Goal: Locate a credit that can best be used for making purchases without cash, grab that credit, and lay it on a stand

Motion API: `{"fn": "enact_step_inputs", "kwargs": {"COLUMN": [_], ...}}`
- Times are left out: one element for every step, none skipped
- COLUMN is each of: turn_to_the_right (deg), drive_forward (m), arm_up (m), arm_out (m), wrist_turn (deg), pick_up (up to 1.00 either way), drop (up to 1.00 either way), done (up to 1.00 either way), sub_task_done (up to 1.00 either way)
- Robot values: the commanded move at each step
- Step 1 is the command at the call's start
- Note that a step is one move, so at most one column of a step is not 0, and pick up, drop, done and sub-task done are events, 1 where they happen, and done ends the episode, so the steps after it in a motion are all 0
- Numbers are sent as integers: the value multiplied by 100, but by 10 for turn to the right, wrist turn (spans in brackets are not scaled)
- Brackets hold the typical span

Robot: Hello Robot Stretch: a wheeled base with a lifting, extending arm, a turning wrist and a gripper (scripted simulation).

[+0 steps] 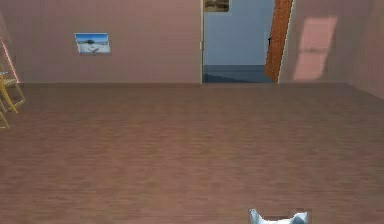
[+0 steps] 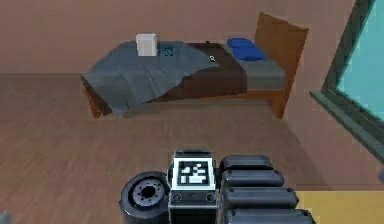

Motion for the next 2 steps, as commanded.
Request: {"fn": "enact_step_inputs", "kwargs": {"turn_to_the_right": [0,-450], "drive_forward": [25,0], "arm_up": [0,0], "arm_out": [0,0], "wrist_turn": [0,0], "pick_up": [0,0], "drop": [0,0], "done": [0,0], "sub_task_done": [0,0]}}
